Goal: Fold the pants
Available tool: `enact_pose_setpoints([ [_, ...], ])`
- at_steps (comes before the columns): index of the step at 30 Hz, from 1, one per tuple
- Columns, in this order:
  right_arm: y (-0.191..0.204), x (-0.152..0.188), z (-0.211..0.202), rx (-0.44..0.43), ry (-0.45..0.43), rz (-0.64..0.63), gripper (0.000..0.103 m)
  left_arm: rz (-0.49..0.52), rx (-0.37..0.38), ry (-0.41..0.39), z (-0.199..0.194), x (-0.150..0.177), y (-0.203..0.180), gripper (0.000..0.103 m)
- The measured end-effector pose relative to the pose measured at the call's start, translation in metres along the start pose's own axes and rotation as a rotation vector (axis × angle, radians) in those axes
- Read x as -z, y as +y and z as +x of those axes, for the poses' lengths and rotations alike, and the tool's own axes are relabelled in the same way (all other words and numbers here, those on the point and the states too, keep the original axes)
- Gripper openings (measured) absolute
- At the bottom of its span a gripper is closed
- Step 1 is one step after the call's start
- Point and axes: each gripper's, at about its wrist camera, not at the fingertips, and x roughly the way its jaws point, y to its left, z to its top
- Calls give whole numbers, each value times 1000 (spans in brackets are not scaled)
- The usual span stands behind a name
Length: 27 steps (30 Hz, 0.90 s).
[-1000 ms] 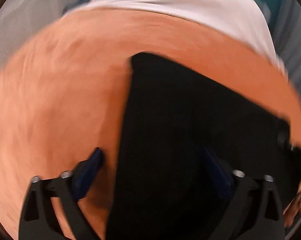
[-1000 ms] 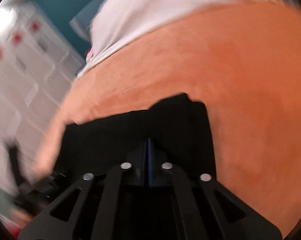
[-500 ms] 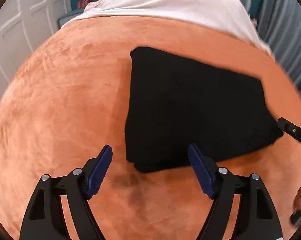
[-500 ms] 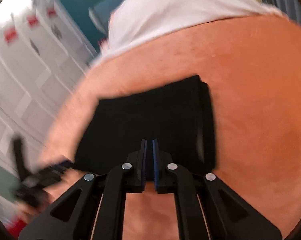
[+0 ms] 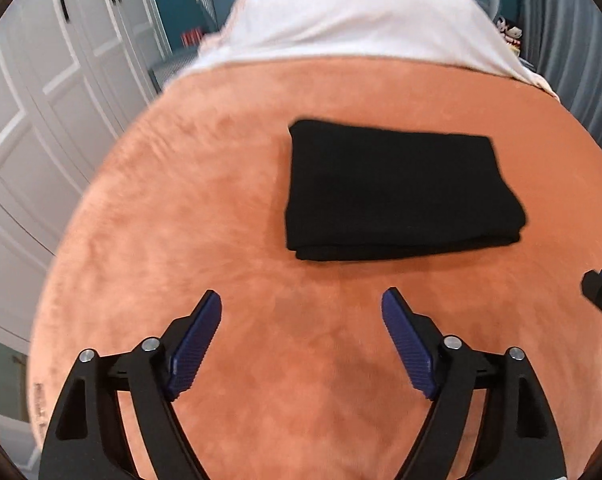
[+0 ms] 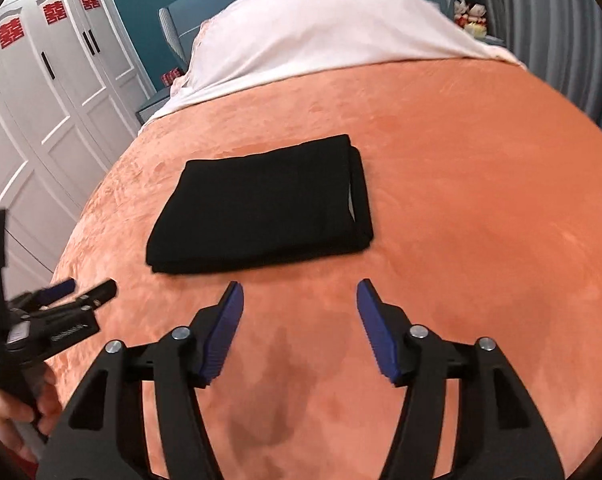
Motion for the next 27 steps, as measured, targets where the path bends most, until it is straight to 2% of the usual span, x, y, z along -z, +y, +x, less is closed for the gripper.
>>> enact_pose_setpoints([
  [3,7,14,-20,-7,-28,9,63,4,-27,-49,-41,16,-3,87],
  [5,9,22,-28,-7,-43,15,82,-13,-21,-62,-66,25,-2,87],
  [8,17,29,-54,-5,-85,14,90,-40,-5,-101,-89,35,3,90],
  [13,29,43,-90,35,-133,-7,93,-13,5,-136,-127,57,-5,92],
  [16,31,51,-102,46,-139,1,95,21,-26,-153,-145,72,-15,92],
  [19,31,59,-113,53,-149,4,95,35,-27,-157,-156,82,-21,92],
  [24,31,68,-128,52,-158,7,95,4,51,-151,-169,90,-18,92],
  [27,32,72,-135,52,-167,4,95,-13,70,-143,-173,91,-16,92],
])
